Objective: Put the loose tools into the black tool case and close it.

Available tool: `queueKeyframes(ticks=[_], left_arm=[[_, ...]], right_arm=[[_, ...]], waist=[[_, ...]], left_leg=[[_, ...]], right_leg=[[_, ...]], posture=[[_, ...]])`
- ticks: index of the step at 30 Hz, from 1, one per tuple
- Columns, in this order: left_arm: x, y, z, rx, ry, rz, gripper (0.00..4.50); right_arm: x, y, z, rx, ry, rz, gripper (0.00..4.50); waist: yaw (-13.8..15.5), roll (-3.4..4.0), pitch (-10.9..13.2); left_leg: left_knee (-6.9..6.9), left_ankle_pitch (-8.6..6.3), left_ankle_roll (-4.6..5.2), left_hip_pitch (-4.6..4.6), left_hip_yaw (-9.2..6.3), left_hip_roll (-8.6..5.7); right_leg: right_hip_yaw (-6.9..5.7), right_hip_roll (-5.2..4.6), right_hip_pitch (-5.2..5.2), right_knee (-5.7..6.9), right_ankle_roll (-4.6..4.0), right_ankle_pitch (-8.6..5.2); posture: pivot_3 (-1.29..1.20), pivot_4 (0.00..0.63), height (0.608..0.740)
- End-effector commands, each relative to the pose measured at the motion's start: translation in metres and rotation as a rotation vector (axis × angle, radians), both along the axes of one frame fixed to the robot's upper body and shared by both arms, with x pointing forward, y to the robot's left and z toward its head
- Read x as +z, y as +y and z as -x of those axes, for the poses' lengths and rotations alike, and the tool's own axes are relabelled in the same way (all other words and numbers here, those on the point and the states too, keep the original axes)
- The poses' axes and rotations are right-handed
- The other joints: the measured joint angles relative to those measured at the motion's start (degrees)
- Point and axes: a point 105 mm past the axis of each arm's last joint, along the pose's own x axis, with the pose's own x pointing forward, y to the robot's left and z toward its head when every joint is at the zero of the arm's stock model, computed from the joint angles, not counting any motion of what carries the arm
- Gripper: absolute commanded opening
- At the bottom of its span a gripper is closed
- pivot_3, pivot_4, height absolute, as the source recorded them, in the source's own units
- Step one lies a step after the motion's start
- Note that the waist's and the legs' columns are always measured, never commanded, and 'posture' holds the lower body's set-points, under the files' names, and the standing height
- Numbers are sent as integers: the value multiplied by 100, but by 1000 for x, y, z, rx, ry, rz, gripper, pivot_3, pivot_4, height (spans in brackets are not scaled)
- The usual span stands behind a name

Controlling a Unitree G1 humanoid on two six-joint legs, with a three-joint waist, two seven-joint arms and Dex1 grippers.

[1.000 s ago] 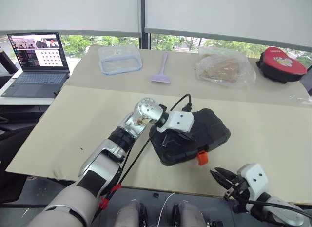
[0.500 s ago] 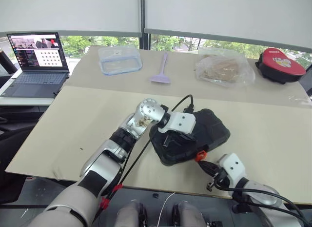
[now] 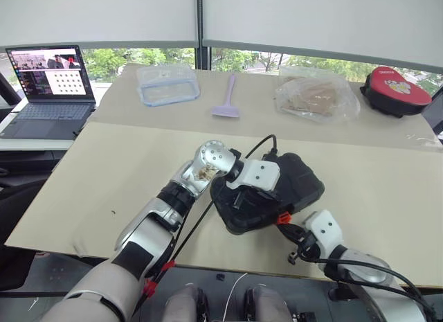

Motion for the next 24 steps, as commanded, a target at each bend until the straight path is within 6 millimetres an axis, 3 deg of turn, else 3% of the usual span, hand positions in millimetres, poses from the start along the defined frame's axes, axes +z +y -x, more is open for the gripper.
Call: queueKeyframes(ticks=[1, 10, 15, 18, 24], left_arm=[[-37, 8, 4, 4, 43, -148, 0], [-38, 9, 3, 6, 40, -152, 0], [-38, 10, 2, 9, 39, -153, 0], [-38, 11, 2, 10, 38, -154, 0], [-37, 14, 0, 17, 36, -157, 0]], right_arm=[[44, 7, -1, 27, -180, -37, 134], [34, 2, 2, 19, -152, -30, 134], [0, -6, 20, 20, -14, 19, 134], [-1, -5, 25, -2, 13, -41, 724], [8, -5, 23, -81, -23, -123, 2843]], waist=[[-8, 0, 0], [1, 0, 0], [34, 1, -2], [37, 1, -2], [37, 2, -3]], left_leg=[[0, 0, 0, 0, 0, 0], [0, 0, 0, 1, 0, 0], [0, -2, 3, 2, -1, 0], [0, -2, 4, 2, -1, 0], [0, -4, 5, 5, -3, 0]], right_leg=[[0, 0, 0, 0, 0, 0], [0, 0, -1, 0, 1, 1], [-2, 0, 0, -4, 4, -1], [-2, 0, 0, -5, 4, -1], [-2, -2, -4, -5, 3, -1]], posture=[[0, 150, 731], [0, 150, 731], [0, 150, 731], [0, 150, 731], [0, 150, 731]])
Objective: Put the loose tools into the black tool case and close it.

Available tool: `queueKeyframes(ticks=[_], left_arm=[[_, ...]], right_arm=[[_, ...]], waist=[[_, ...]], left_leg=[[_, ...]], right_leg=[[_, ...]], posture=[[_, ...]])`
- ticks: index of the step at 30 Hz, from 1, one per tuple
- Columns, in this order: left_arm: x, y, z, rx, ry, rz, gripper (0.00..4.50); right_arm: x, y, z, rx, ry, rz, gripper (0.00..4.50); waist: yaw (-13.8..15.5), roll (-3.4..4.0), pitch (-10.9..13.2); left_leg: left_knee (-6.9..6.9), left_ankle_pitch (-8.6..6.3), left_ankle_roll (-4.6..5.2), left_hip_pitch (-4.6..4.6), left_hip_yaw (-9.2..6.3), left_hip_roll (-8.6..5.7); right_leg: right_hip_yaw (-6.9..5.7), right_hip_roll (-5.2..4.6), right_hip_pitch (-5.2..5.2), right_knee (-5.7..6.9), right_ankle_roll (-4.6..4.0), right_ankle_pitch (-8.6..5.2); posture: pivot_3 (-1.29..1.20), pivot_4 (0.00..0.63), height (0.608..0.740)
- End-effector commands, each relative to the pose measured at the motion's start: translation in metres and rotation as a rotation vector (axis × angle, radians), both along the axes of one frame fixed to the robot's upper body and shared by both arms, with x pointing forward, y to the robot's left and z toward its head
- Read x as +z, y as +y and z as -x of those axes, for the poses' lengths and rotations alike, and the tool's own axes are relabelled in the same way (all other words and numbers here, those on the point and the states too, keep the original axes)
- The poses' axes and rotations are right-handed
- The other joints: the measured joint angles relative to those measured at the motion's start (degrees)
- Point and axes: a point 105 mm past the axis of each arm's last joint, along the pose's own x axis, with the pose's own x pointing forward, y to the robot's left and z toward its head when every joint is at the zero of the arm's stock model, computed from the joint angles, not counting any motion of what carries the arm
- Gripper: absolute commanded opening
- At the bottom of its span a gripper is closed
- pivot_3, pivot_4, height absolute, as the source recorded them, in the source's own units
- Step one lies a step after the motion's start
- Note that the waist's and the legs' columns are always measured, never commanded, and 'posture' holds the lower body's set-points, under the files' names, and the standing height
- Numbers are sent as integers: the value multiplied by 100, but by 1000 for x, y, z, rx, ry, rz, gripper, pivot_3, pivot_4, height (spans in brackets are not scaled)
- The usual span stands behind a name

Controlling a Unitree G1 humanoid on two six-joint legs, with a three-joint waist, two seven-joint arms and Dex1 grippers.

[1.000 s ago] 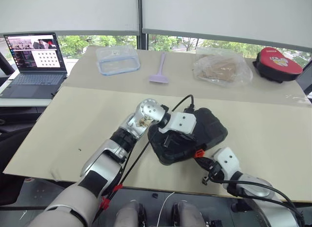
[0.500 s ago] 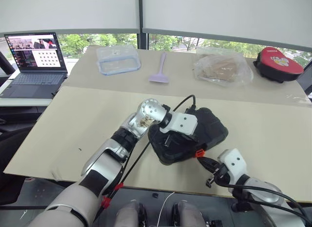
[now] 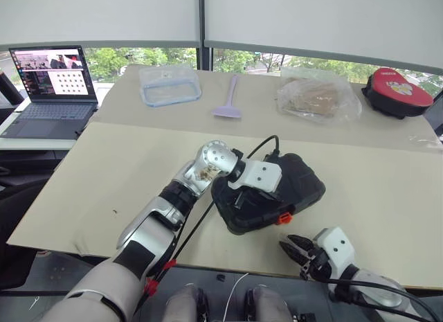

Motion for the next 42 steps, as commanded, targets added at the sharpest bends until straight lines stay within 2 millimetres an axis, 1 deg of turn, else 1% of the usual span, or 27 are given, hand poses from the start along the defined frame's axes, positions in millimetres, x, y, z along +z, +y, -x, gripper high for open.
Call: queueKeyframes(ticks=[1, 4, 10, 18, 22, 24, 25, 28, 38, 42], left_arm=[[-36, 17, 0, 24, 41, -156, 0], [-36, 16, 1, 24, 42, -156, 0], [-36, 16, 1, 21, 41, -155, 0], [-36, 16, 1, 20, 37, -158, 0], [-36, 16, 0, 22, 35, -159, 0], [-36, 16, 0, 22, 35, -158, 0], [-36, 16, 0, 22, 36, -157, 0], [-37, 16, 1, 22, 38, -157, 0], [-38, 15, 1, 22, 42, -154, 0], [-38, 13, 2, 18, 44, -150, 0]], right_arm=[[21, -3, -7, -80, -78, -75, 3173], [25, -2, -10, -116, -77, -146, 3173], [25, -4, -18, -155, -94, -177, 3173], [29, 0, -31, -145, -120, -180, 3173], [30, 4, -33, -126, -118, -170, 2189], [31, 5, -33, -122, -120, -172, 1434], [32, 6, -33, -120, -121, -172, 1235], [36, 6, -31, -116, -125, -169, 1239], [48, 2, -12, -84, -108, -115, 1239], [44, 0, -10, -81, -89, -105, 1239]], waist=[[-1, 0, 0], [-2, 0, 0], [1, 0, -1], [-19, 0, -1], [-45, 0, -1], [-50, 0, -1], [-55, 0, -1], [-61, -1, -2], [13, 6, -3], [28, 6, -4]], left_leg=[[0, 0, 0, 0, 0, 0], [0, 0, 0, 1, 0, 1], [-1, 0, -1, 0, -4, 1], [0, -1, 0, 2, -1, 0], [0, -1, 0, 3, -2, 1], [0, -1, 0, 5, -1, 1], [0, -1, 0, 5, -1, 1], [0, -1, 0, 6, -2, 1], [-1, -2, 1, -3, 0, 0], [-1, -5, 5, -4, -2, -2]], right_leg=[[0, 0, -1, -1, 0, 0], [0, 0, -1, -1, 0, 0], [0, 0, -2, -3, -2, 0], [-1, 1, -1, -2, -2, 1], [-1, 1, -1, -1, -2, 2], [0, 1, -1, -1, -2, 3], [0, 1, -1, -1, -2, 3], [0, 1, -1, -1, -2, 3], [0, 0, 1, -2, -1, 0], [-2, -1, 0, -6, 3, -3]], posture=[[0, 150, 731], [0, 150, 731], [0, 150, 731], [0, 150, 731], [0, 150, 731], [0, 150, 731], [0, 150, 731], [0, 150, 731], [0, 150, 731], [0, 150, 731]])
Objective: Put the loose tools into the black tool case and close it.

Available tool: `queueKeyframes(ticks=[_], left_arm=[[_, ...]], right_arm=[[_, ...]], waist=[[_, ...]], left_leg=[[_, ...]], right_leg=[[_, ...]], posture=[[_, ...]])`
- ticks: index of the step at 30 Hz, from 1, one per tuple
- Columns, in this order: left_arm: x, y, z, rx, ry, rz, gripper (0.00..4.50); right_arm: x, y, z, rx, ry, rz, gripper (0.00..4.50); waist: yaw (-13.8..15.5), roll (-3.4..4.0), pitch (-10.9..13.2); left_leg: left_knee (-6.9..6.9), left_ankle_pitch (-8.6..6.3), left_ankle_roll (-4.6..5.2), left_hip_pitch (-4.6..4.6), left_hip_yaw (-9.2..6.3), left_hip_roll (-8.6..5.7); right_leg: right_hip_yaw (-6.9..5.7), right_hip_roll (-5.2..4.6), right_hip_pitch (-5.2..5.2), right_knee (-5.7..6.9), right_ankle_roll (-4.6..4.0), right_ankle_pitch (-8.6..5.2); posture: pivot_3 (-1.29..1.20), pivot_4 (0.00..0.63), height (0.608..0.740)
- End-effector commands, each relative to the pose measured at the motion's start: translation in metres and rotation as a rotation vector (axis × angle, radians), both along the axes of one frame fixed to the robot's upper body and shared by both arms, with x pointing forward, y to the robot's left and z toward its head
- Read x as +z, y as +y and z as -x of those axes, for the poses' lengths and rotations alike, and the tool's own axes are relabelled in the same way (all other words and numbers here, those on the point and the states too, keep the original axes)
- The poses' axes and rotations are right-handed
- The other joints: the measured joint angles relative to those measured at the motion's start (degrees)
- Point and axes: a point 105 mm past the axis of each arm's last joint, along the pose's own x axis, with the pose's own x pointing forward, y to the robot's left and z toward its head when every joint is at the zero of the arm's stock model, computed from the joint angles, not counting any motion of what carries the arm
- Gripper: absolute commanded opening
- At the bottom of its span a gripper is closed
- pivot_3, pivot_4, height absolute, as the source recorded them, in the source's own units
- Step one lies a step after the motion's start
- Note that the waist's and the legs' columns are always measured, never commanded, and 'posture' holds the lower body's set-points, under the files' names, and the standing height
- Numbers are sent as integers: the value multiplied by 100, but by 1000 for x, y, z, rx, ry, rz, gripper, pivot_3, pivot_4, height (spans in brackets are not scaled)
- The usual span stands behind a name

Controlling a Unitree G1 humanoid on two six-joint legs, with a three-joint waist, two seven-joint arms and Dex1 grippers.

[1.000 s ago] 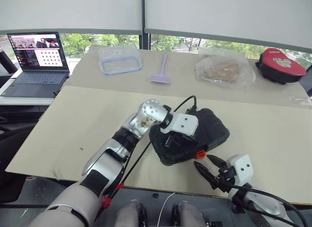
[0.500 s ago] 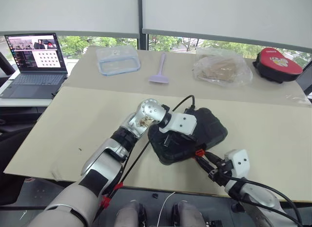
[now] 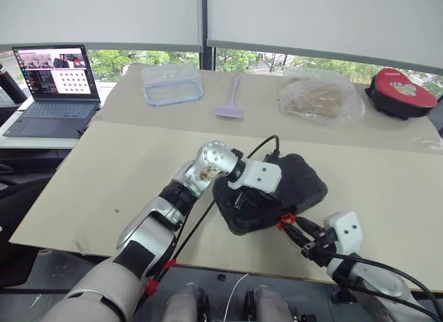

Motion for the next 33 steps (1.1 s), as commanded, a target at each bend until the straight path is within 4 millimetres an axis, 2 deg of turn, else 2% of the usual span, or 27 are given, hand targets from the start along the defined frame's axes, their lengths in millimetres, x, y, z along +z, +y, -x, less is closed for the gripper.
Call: queueKeyframes(ticks=[1, 3, 7, 11, 14, 16, 22, 28, 31, 33], left_arm=[[-38, 14, 1, 28, 57, -155, 0], [-38, 13, 1, 28, 57, -153, 0], [-38, 13, 0, 30, 56, -153, 0], [-38, 14, 1, 30, 57, -154, 0], [-40, 14, 1, 27, 58, -157, 0], [-40, 14, 2, 26, 58, -157, 0], [-40, 12, 3, 18, 55, -158, 0], [-40, 10, 4, 14, 51, -158, 0], [-40, 10, 4, 13, 51, -158, 0], [-40, 10, 4, 14, 52, -156, 0]], right_arm=[[17, 5, 6, 40, -57, -1, 1239], [13, 4, 7, 47, -46, 8, 2275], [8, -1, 13, 49, -27, 36, 3517], [4, -14, 22, 60, -1, 71, 3517], [-3, -25, 24, 71, 18, 125, 2662], [-10, -26, 24, 97, 34, 162, 1989], [-24, -8, 9, 174, 43, 206, 65], [-23, 7, -20, 185, -12, 228, 65], [-8, 6, -34, 145, -95, 215, 65], [5, 5, -33, 139, -142, 173, 65]], waist=[[6, 0, 0], [13, 0, 0], [-2, -2, -1], [-9, -1, -2], [-12, -2, -2], [-14, -2, -2], [-17, -2, -3], [-14, -3, -4], [-25, -9, -6], [-41, -9, -6]], left_leg=[[0, -1, 2, 0, 0, 0], [0, -3, 4, 0, -1, -1], [1, -5, 7, 2, 0, -2], [1, -16, 25, 4, -1, -2], [1, -18, 29, 5, -1, -2], [1, -18, 29, 7, 0, -2], [2, -17, 27, 9, 0, -2], [2, -9, 13, 9, -1, -2], [1, -7, 10, 9, -1, -2], [2, -6, 8, 10, 0, -2]], right_leg=[[0, 0, 0, -2, 1, -1], [-1, 0, 0, -5, 3, -2], [1, 0, 3, -6, 5, -1], [2, -1, 4, -6, 6, 0], [2, -1, 5, -7, 7, 0], [2, -1, 5, -6, 7, 0], [3, -3, 4, -6, 6, 0], [1, -6, 2, -7, 5, 0], [0, -6, 3, -8, 5, 0], [3, -6, 5, -6, 2, 3]], posture=[[0, 150, 731], [0, 150, 731], [0, 150, 731], [0, 150, 731], [0, 150, 731], [0, 150, 731], [0, 150, 731], [0, 150, 731], [0, 150, 731], [0, 150, 731]])
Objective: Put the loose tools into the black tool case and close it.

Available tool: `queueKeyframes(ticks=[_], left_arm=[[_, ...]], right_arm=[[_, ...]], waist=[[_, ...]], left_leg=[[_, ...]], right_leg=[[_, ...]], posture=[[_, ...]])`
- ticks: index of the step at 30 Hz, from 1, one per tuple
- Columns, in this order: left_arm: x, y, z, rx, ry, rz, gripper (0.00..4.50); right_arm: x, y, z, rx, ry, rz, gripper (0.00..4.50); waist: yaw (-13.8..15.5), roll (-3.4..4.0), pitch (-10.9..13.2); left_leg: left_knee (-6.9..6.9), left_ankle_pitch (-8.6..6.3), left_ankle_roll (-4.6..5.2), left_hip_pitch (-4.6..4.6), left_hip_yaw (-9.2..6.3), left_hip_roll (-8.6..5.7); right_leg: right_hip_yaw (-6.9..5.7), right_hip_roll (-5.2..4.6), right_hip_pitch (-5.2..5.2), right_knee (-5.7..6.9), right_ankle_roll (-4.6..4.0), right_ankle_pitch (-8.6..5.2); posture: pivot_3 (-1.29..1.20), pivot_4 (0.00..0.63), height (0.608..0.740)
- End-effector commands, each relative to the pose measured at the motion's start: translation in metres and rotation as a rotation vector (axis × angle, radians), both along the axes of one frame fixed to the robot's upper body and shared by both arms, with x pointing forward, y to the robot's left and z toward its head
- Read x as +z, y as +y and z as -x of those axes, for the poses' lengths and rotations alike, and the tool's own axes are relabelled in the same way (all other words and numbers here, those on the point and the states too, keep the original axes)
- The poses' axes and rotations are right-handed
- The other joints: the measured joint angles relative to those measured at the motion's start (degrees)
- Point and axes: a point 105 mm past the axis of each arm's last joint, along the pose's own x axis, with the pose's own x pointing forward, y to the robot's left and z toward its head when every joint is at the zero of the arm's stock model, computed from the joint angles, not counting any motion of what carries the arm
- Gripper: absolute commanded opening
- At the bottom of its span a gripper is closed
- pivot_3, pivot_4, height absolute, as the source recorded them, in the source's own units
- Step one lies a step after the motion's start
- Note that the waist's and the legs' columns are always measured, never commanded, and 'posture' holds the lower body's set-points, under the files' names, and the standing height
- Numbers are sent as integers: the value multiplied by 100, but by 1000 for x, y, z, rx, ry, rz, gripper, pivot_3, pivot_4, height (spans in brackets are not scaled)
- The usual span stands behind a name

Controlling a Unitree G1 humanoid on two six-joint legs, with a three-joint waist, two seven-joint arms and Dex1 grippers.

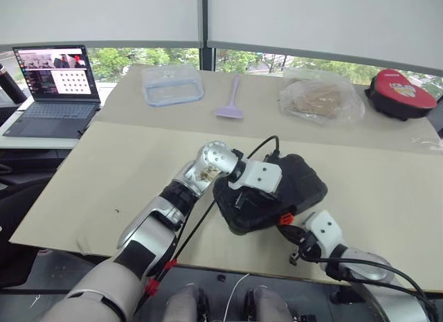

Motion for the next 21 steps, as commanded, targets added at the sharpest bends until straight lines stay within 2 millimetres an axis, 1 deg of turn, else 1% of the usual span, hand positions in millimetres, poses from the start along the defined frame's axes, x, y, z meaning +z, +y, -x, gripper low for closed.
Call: queueKeyframes(ticks=[1, 7, 10, 14, 18, 19, 21], left_arm=[[-39, 8, 7, 0, 52, -151, 0], [-42, 9, 7, 2, 53, -154, 0], [-45, 9, 7, 0, 46, -160, 0], [-46, 9, 8, -2, 44, -162, 0], [-46, 8, 7, -3, 43, -161, 0], [-45, 8, 6, -1, 41, -161, 0], [-44, 10, 4, 11, 32, -155, 0]], right_arm=[[38, -5, -11, -35, -167, -52, 65], [62, -7, -5, -40, -232, -88, 65], [68, -7, 1, -31, -239, -87, 65], [71, -4, 6, -14, -229, -85, 65], [72, -3, 4, -11, -221, -81, 65], [71, -3, 4, -1, -212, -62, 65], [70, -6, 7, 12, -190, -36, 65]], waist=[[-5, 1, 1], [0, 3, 2], [1, 5, 3], [-8, 11, -2], [14, 14, -8], [27, 15, -9], [33, 18, -11]], left_leg=[[0, 1, -1, -1, 1, 0], [0, 2, -2, -4, 2, -1], [0, 2, -3, -6, 2, -1], [0, 2, -2, -5, 3, -1], [-1, -4, 7, 8, 0, 0], [-1, -15, 24, 7, -1, 0], [-1, -8, 11, 5, -1, -2]], right_leg=[[1, 0, -1, 0, -2, 3], [2, 0, -2, 3, -1, 4], [2, 0, -2, 4, 0, 4], [3, -1, -2, 4, -1, 4], [0, 0, 2, -2, 0, 3], [0, 0, 1, -3, 1, 3], [-2, -2, 1, -5, 5, -1]], posture=[[0, 150, 731], [0, 150, 731], [0, 150, 731], [0, 150, 731], [0, 150, 731], [0, 150, 731], [0, 150, 731]])
